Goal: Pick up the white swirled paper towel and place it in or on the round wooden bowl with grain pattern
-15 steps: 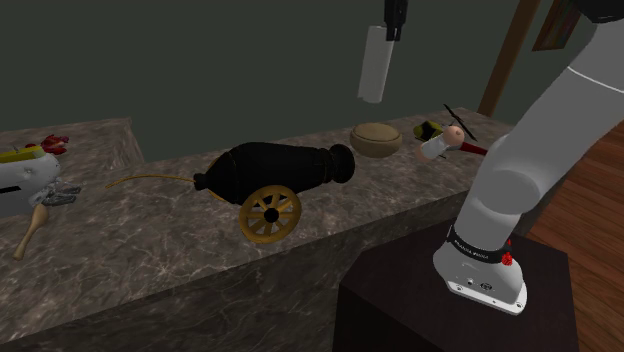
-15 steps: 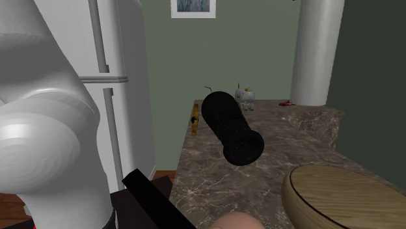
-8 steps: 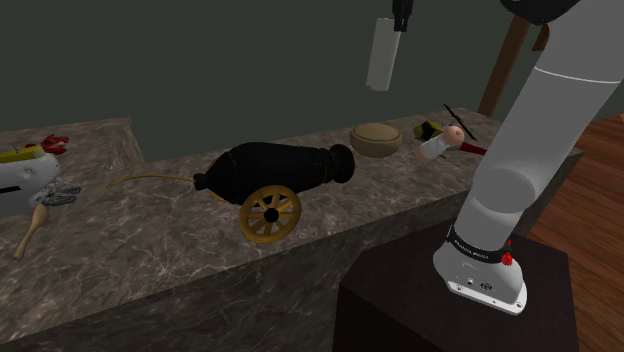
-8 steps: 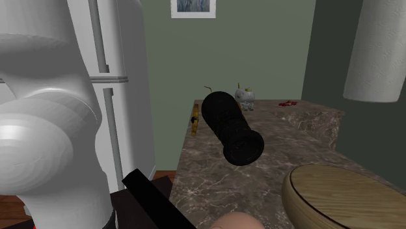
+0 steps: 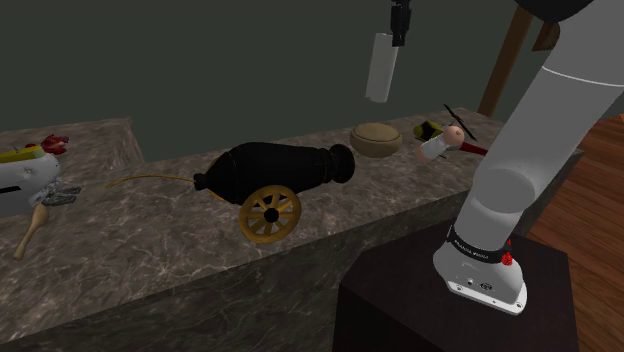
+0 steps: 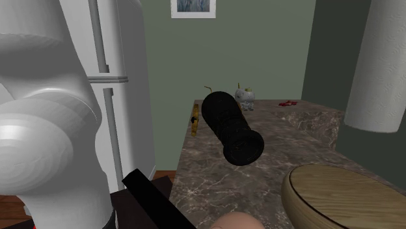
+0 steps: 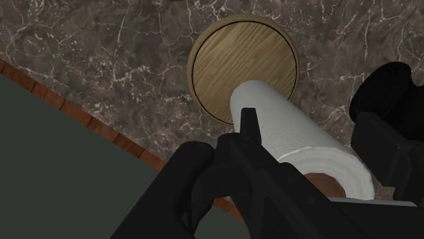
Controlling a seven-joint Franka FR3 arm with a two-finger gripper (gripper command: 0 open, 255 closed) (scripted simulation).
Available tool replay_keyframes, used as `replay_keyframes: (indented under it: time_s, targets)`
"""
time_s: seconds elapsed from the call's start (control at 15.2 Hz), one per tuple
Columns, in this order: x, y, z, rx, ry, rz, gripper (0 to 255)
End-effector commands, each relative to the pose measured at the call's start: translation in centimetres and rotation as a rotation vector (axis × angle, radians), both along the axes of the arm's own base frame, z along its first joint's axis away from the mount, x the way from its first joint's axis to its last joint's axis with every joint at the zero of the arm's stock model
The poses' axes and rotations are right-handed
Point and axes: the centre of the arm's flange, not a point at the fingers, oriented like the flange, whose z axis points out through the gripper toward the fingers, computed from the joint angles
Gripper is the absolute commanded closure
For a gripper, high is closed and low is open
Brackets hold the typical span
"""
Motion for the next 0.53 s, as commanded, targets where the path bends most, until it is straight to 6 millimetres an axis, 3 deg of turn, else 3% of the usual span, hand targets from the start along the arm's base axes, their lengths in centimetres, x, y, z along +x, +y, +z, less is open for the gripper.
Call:
replay_keyframes:
  time_s: [0.0,0.46]
  targets:
    - [-0.1,0.1,-1.0,0.0,0.0,0.0,255]
    - [-0.1,0.1,-4.7,0.0,0.0,0.0,255]
